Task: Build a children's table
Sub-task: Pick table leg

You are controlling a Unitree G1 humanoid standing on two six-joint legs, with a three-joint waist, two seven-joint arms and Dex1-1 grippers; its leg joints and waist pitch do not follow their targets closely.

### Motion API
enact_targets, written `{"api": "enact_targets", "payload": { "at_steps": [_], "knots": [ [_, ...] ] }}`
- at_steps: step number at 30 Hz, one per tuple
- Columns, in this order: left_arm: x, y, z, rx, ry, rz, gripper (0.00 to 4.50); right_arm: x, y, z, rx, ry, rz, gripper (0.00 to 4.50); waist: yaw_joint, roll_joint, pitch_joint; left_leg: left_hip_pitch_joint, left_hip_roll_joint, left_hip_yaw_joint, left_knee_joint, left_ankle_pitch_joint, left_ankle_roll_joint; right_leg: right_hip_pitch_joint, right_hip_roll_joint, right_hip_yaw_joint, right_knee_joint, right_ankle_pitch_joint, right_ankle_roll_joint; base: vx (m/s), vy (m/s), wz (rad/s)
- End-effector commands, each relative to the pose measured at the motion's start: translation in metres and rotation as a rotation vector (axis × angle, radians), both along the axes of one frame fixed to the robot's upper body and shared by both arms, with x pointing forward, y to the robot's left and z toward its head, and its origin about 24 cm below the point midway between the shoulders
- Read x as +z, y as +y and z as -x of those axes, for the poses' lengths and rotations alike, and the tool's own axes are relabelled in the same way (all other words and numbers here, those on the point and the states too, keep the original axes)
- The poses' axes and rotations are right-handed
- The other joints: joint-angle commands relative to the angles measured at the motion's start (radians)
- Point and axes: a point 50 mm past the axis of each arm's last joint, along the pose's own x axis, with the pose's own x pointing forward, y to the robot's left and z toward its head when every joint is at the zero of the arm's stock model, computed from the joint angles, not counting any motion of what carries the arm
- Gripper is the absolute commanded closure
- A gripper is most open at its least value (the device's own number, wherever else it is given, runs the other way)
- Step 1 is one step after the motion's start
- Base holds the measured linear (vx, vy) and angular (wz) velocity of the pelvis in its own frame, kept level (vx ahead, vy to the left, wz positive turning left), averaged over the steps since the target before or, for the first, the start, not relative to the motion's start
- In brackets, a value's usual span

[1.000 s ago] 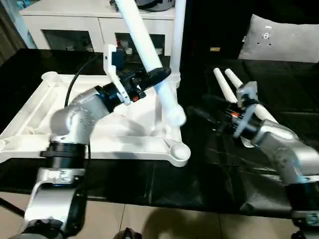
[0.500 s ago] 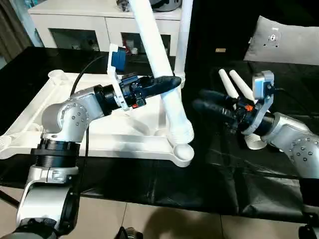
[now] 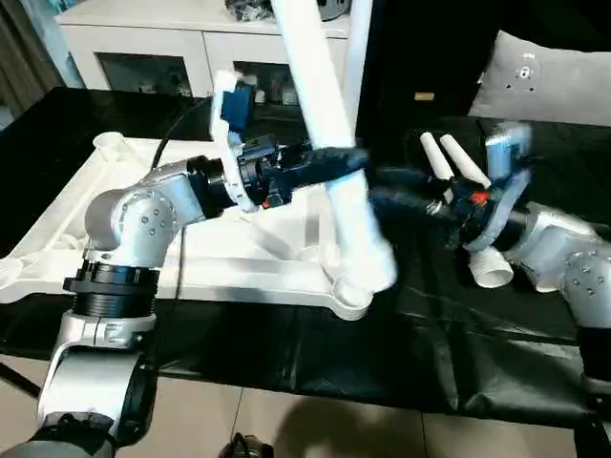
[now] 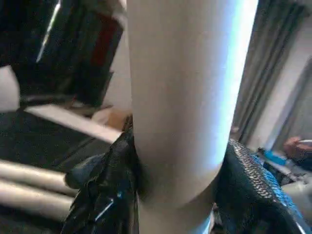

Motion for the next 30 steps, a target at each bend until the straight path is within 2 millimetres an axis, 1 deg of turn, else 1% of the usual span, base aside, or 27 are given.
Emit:
{"api": "enact_targets", "payload": {
  "at_steps": [1,3,5,9,10,14,15,18,19,22,23,24,25,27,29,30],
  "knots": [
    [0.013,0.0,0.004,-0.042,-0.032,0.057,2.62,0.008,-0.003,0.001,0.008,-0.001,-0.08,0.0,0.003,-0.023,-0.079,0.028,0.073,-0.032,-0.06,-0.081,0.051,0.05,-0.109,0.062,-0.076,-0.247,-0.156,0.0,0.0,0.0],
    [0.014,0.001,0.005,-0.05,-0.027,0.076,2.62,0.009,-0.005,0.001,0.005,0.002,-0.101,0.0,0.005,-0.024,-0.079,0.028,0.074,-0.032,-0.06,-0.081,0.049,0.05,-0.107,0.062,-0.076,-0.254,-0.149,0.0,0.0,0.0],
    [0.015,0.002,0.005,-0.058,-0.025,0.093,2.62,0.009,-0.006,0.001,-0.002,0.006,-0.123,0.0,0.006,-0.021,-0.079,0.029,0.075,-0.033,-0.061,-0.084,0.042,0.05,-0.108,0.062,-0.077,-0.262,-0.146,0.0,0.0,0.0],
    [0.017,0.003,0.007,-0.074,-0.023,0.119,2.62,0.011,-0.008,0.002,0.001,0.01,-0.154,0.0,0.006,-0.023,-0.079,0.03,0.074,-0.033,-0.062,-0.086,0.034,0.05,-0.108,0.062,-0.078,-0.266,-0.137,0.0,0.0,0.0],
    [0.018,0.004,0.007,-0.075,-0.022,0.125,2.62,0.01,-0.008,0.002,0.001,0.011,-0.155,0.0,0.006,-0.02,-0.08,0.03,0.075,-0.034,-0.062,-0.083,0.034,0.049,-0.107,0.062,-0.077,-0.256,-0.14,0.0,0.0,0.0],
    [0.018,0.005,0.007,-0.076,-0.018,0.13,2.62,0.009,-0.007,0.004,0.003,0.016,-0.15,0.0,0.007,-0.02,-0.08,0.029,0.073,-0.033,-0.061,-0.082,0.034,0.051,-0.108,0.062,-0.076,-0.246,-0.143,0.0,0.0,0.0],
    [0.017,0.005,0.007,-0.072,-0.022,0.11,2.62,0.009,-0.006,0.005,0.013,0.012,-0.133,0.0,0.007,-0.019,-0.079,0.028,0.073,-0.033,-0.062,-0.084,0.033,0.051,-0.107,0.062,-0.077,-0.252,-0.14,0.0,0.0,0.0],
    [0.014,0.004,0.007,-0.064,-0.029,0.074,2.62,0.007,-0.004,0.008,0.028,0.003,-0.096,0.0,0.007,-0.021,-0.079,0.029,0.073,-0.033,-0.062,-0.082,0.032,0.051,-0.106,0.062,-0.078,-0.256,-0.129,0.0,0.0,0.0],
    [0.009,0.002,0.006,-0.051,-0.054,0.009,2.62,0.004,0.001,0.012,0.059,-0.005,-0.047,0.0,0.007,-0.02,-0.079,0.029,0.073,-0.035,-0.063,-0.082,0.03,0.052,-0.105,0.062,-0.079,-0.263,-0.12,0.0,0.0,0.0],
    [0.003,-0.001,0.006,-0.051,-0.077,-0.053,2.62,-0.003,0.009,0.019,0.121,-0.022,0.031,0.0,0.007,-0.021,-0.077,0.029,0.076,-0.036,-0.065,-0.09,0.029,0.051,-0.105,0.064,-0.079,-0.269,-0.108,0.0,0.0,0.0],
    [0.001,-0.002,0.006,-0.053,-0.086,-0.073,2.62,-0.005,0.011,0.021,0.144,-0.025,0.051,0.0,0.007,-0.02,-0.078,0.03,0.077,-0.036,-0.065,-0.093,0.026,0.051,-0.107,0.065,-0.078,-0.268,-0.11,0.0,0.0,0.0],
    [0.001,-0.002,0.006,-0.052,-0.089,-0.077,2.62,-0.005,0.011,0.021,0.147,-0.026,0.053,0.0,0.006,-0.022,-0.077,0.029,0.077,-0.036,-0.066,-0.094,0.026,0.052,-0.107,0.065,-0.079,-0.268,-0.11,0.0,0.0,0.0],
    [-0.002,-0.004,0.005,-0.042,-0.137,-0.119,2.62,-0.007,0.013,0.024,0.186,-0.029,0.069,0.0,0.007,-0.023,-0.076,0.029,0.076,-0.036,-0.066,-0.103,0.028,0.052,-0.109,0.065,-0.083,-0.286,-0.109,0.0,0.0,0.0],
    [-0.004,-0.008,0.005,-0.047,-0.167,-0.156,2.62,-0.012,0.016,0.026,0.212,-0.035,0.135,0.0,0.008,-0.023,-0.076,0.03,0.077,-0.036,-0.066,-0.109,0.022,0.051,-0.11,0.066,-0.084,-0.304,-0.1,0.0,0.0,0.0],
    [-0.006,-0.011,0.007,-0.08,-0.194,-0.194,2.62,-0.023,0.017,0.024,0.218,-0.037,0.234,0.0,0.007,-0.022,-0.076,0.03,0.078,-0.037,-0.066,-0.109,0.015,0.051,-0.11,0.066,-0.082,-0.304,-0.1,0.0,0.0,0.0],
    [-0.007,-0.012,0.007,-0.093,-0.198,-0.199,2.62,-0.026,0.017,0.023,0.217,-0.036,0.252,0.0,0.005,-0.023,-0.075,0.03,0.077,-0.036,-0.067,-0.111,0.013,0.049,-0.11,0.066,-0.083,-0.306,-0.102,0.0,0.0,0.0]
  ]
}}
